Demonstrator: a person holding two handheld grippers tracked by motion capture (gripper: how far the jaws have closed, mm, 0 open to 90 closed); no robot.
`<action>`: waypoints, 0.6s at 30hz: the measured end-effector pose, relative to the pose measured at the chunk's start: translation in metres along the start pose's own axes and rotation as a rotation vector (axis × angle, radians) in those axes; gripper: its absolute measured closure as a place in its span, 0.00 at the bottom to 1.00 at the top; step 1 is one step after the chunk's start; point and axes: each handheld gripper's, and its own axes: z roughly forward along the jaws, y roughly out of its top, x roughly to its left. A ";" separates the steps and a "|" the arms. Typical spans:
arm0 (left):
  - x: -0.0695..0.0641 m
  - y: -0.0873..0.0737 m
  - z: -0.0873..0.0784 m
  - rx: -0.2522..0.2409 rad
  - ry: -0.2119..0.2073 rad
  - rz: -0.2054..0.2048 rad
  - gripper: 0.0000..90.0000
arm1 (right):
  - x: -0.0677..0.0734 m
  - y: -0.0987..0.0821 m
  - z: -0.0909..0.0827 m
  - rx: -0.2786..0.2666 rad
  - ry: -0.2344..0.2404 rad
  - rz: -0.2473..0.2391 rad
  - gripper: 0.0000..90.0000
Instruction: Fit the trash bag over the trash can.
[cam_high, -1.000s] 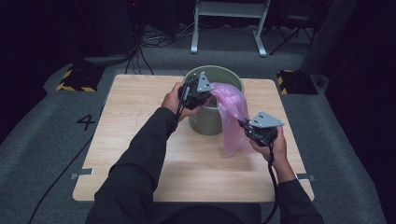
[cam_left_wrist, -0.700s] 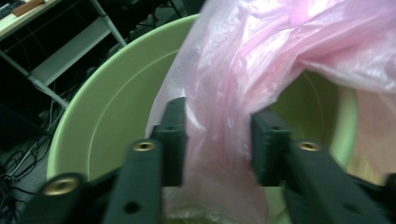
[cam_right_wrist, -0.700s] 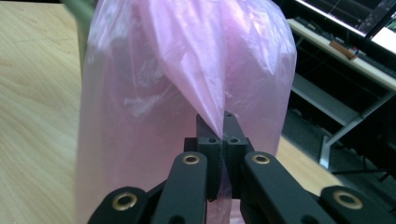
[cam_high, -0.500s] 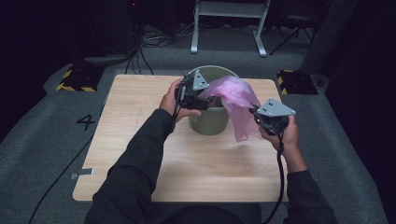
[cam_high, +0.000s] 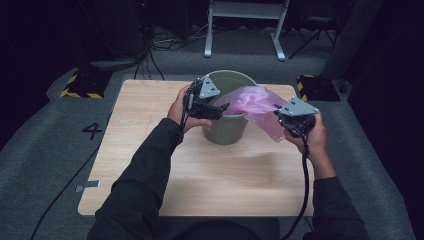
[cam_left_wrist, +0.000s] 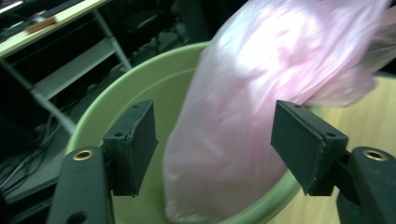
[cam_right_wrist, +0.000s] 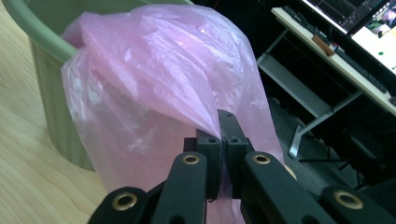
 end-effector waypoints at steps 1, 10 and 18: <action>-0.002 0.002 0.000 -0.009 -0.008 0.006 0.34 | 0.000 0.002 0.000 -0.003 -0.002 -0.004 1.00; -0.028 0.024 0.010 -0.017 -0.077 0.089 0.33 | 0.010 0.029 0.007 0.001 0.020 -0.088 0.97; -0.038 0.026 0.019 0.044 -0.034 0.184 0.70 | 0.019 0.037 0.008 -0.006 0.054 -0.126 0.93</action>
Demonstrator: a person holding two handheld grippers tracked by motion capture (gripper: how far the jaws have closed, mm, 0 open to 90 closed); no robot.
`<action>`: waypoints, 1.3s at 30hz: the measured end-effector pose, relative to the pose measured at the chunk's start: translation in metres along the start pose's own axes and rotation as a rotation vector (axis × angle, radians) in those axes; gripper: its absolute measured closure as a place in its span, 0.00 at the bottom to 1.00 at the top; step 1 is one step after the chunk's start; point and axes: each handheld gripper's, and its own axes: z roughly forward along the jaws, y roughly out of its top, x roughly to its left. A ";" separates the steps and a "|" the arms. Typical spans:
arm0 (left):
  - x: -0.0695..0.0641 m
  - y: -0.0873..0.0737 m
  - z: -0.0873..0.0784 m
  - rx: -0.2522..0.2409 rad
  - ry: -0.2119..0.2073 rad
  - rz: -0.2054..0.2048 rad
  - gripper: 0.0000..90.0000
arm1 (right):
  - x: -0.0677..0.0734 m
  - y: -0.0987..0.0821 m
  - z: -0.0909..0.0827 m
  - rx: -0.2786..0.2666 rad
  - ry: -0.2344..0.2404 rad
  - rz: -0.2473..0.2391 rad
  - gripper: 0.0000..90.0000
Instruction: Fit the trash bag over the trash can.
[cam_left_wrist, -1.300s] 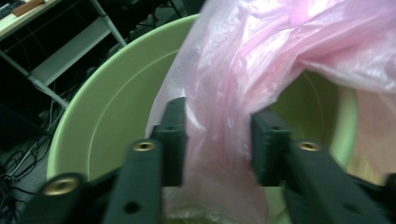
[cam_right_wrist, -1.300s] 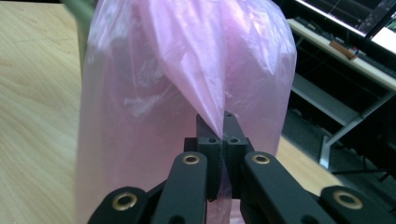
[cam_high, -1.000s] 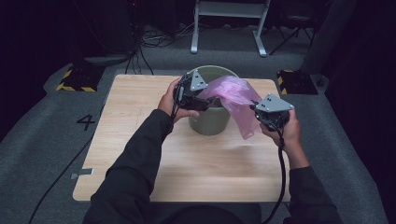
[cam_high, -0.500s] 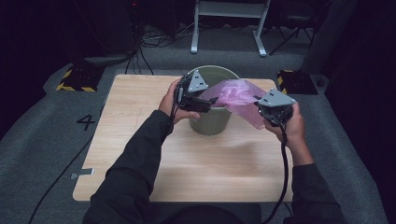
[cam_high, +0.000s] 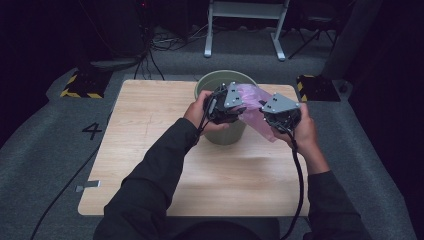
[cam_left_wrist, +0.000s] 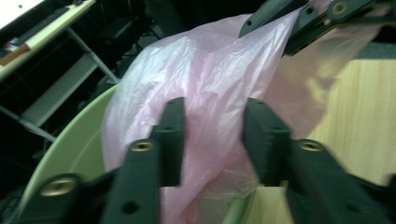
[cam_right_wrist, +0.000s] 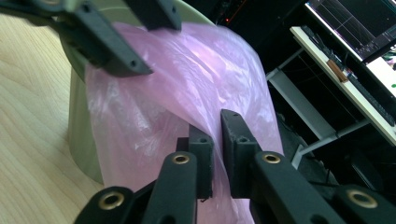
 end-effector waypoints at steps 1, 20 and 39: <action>0.001 -0.001 0.000 0.012 0.010 0.013 0.77 | 0.000 0.000 0.000 -0.003 0.005 0.003 0.92; 0.030 -0.043 -0.022 0.002 0.052 -0.118 1.00 | -0.004 -0.047 -0.017 -0.038 -0.087 0.172 0.35; 0.038 -0.069 -0.043 -0.097 0.043 -0.215 0.37 | -0.002 -0.061 -0.012 -0.167 0.120 0.265 0.95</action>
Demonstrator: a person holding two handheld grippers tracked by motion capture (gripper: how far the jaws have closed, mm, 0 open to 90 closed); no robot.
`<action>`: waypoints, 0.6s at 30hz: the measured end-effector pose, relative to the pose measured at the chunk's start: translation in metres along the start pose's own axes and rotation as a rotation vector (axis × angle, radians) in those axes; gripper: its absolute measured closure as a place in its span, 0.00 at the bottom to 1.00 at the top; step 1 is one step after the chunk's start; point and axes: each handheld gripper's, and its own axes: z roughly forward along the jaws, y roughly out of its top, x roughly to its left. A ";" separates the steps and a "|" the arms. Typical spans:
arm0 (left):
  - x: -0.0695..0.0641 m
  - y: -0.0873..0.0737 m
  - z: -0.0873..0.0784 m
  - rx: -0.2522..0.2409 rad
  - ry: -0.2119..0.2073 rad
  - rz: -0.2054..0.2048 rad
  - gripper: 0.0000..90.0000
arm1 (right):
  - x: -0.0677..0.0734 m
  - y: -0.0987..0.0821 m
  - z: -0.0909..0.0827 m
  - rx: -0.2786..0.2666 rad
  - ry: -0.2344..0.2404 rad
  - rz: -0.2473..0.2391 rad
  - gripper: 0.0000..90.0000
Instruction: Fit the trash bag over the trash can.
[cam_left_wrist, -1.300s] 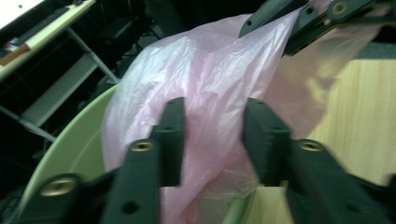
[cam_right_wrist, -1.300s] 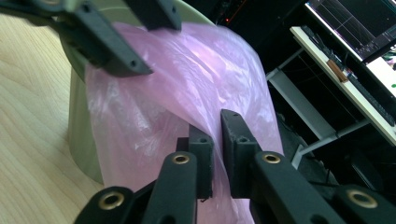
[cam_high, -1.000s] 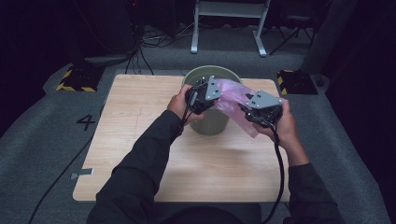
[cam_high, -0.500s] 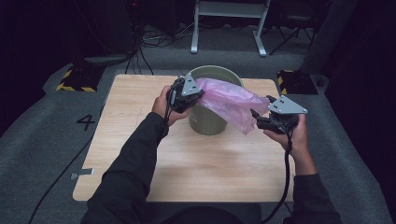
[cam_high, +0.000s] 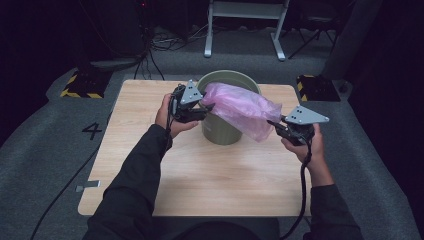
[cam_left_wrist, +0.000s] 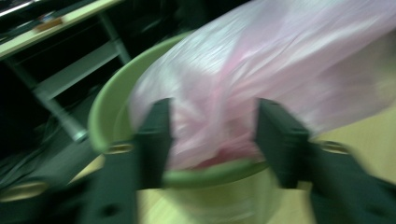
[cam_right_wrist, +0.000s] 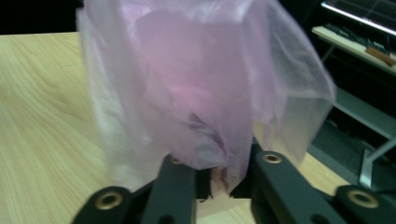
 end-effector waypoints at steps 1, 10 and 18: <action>-0.006 0.004 -0.003 -0.014 0.008 0.019 0.35 | 0.004 0.004 -0.001 -0.006 0.003 -0.026 0.98; -0.036 0.029 0.001 -0.030 0.011 0.124 0.33 | 0.015 0.026 0.000 -0.009 0.012 -0.104 0.98; -0.043 0.034 0.014 0.011 0.041 0.206 0.79 | 0.025 0.033 -0.001 -0.006 0.053 -0.164 0.95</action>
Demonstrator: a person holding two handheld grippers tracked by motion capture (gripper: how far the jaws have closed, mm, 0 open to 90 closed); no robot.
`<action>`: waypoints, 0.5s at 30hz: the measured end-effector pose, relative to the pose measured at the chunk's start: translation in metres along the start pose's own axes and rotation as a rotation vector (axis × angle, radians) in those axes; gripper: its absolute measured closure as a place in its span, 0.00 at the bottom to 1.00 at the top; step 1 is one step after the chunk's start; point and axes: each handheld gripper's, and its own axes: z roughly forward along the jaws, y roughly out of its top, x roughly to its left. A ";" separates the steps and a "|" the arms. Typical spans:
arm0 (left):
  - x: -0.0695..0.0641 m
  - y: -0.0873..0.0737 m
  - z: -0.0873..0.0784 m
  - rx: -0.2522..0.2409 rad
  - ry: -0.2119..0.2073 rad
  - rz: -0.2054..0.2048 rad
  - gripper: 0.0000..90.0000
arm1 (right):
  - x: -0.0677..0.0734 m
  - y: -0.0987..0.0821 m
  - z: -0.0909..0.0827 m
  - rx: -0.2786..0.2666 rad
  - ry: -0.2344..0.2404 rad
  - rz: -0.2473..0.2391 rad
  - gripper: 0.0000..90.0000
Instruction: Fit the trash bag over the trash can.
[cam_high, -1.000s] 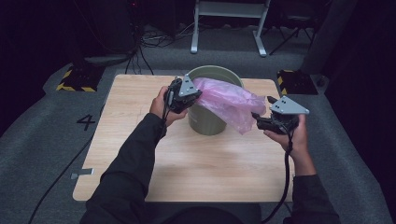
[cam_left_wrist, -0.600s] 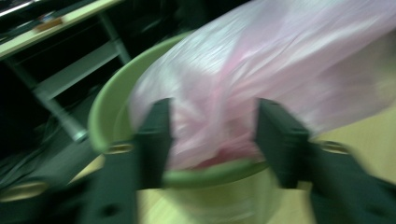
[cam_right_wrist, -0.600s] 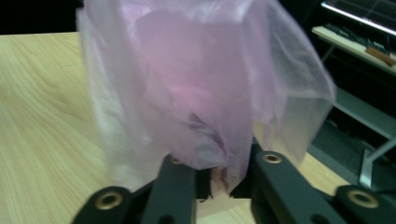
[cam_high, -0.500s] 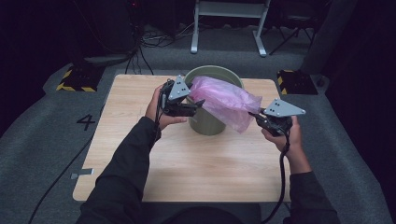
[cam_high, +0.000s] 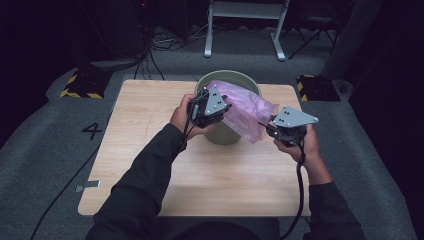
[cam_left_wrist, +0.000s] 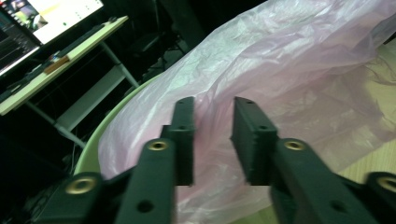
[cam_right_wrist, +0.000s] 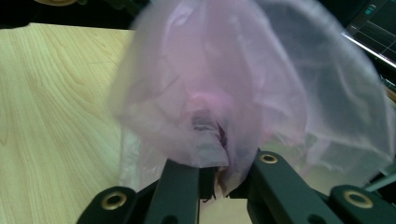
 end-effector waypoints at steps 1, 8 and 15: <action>0.000 -0.001 0.000 0.000 0.007 -0.003 0.87 | 0.000 0.000 0.000 -0.004 0.001 0.000 0.94; 0.013 -0.010 -0.002 -0.012 0.017 -0.049 1.00 | 0.004 0.001 -0.002 -0.032 0.034 0.002 0.78; 0.023 -0.024 -0.009 -0.014 0.002 -0.081 1.00 | 0.008 -0.003 -0.009 -0.044 0.072 0.030 0.55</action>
